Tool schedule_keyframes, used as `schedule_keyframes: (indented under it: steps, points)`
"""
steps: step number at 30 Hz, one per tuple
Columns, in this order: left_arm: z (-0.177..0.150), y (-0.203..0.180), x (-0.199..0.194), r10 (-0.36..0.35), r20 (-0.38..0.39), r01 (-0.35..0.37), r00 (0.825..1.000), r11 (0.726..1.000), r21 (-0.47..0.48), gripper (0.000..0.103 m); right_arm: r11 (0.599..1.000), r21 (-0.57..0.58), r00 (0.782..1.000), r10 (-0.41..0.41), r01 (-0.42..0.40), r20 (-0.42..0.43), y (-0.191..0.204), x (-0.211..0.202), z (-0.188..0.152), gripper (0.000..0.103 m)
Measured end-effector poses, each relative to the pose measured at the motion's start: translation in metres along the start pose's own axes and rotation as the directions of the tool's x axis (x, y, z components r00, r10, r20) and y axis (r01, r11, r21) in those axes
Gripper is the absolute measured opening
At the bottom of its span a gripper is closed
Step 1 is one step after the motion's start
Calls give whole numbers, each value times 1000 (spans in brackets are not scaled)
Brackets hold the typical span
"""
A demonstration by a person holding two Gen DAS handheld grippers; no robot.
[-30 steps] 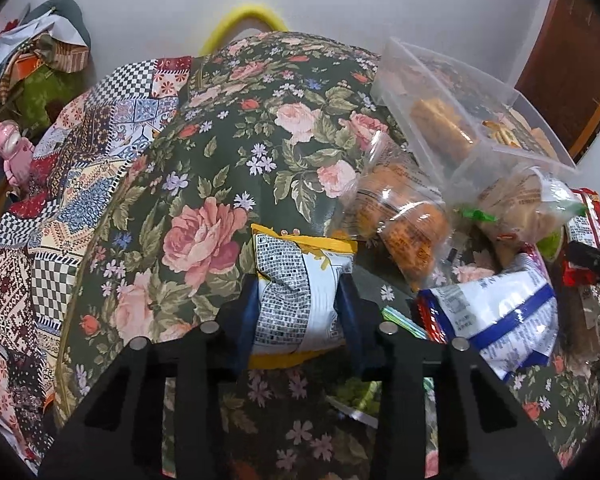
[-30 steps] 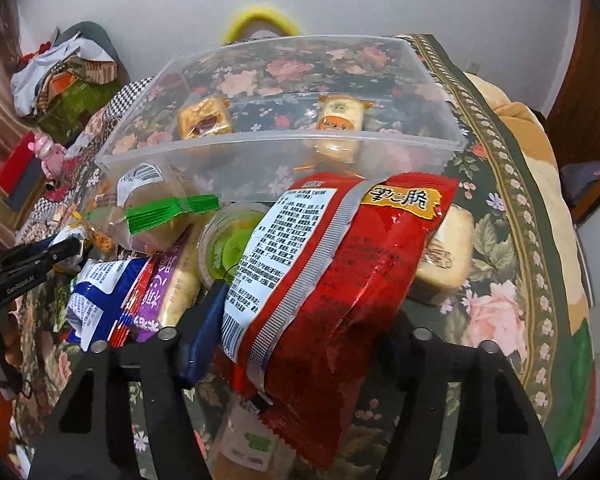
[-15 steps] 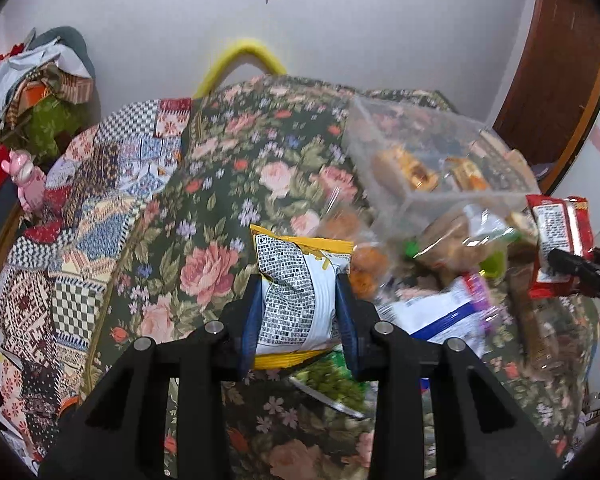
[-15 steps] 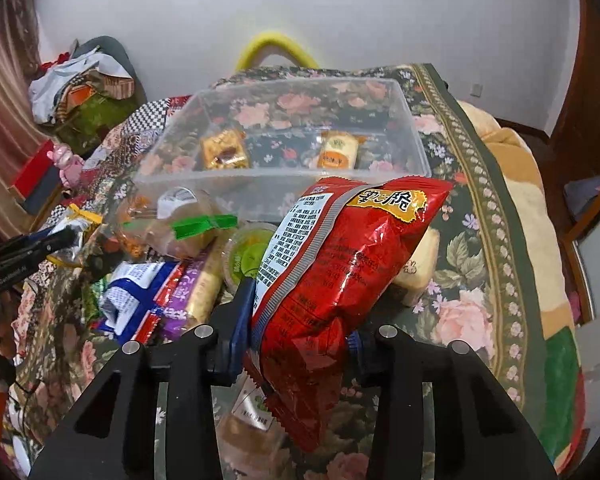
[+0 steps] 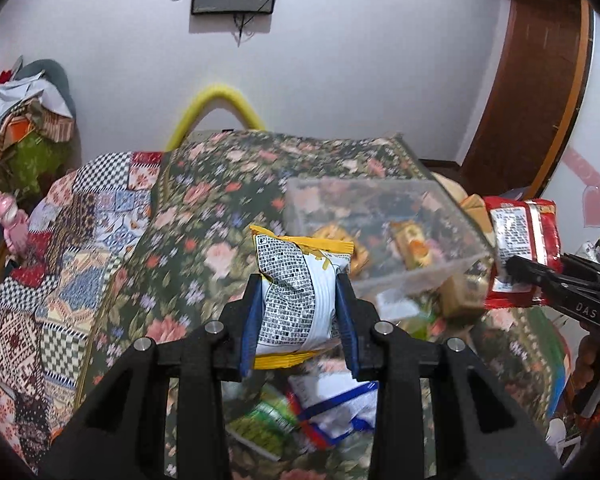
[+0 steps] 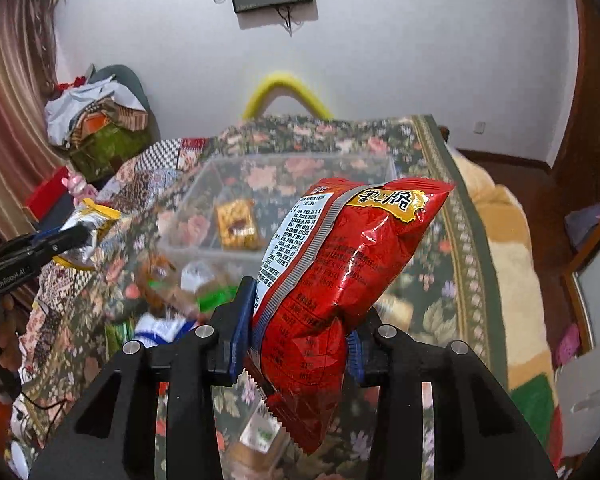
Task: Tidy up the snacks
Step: 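Move both bags over the clear box and release them inside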
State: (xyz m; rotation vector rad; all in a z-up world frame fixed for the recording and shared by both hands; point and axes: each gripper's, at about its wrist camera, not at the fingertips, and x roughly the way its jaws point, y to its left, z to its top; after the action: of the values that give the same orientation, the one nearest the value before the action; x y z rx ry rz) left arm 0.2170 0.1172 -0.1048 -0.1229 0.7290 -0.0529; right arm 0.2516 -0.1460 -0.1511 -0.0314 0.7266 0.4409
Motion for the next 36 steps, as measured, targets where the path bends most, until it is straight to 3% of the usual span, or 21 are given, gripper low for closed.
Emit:
schedule_keyframes:
  steps: [12, 24, 36]
  points:
    - [34, -41, 39, -36, 5, 36, 999, 998, 42, 35, 999, -38, 998, -2, 4, 56, 0, 28, 38, 36]
    - [38, -53, 108, -51, -80, 55, 996, 997, 49, 35, 998, -51, 998, 33, -35, -47, -1, 91, 44, 36]
    - [38, -51, 145, -63, -148, 65, 987, 998, 7, 35, 994, -64, 985, 75, -85, -154, -10, 118, 34, 36]
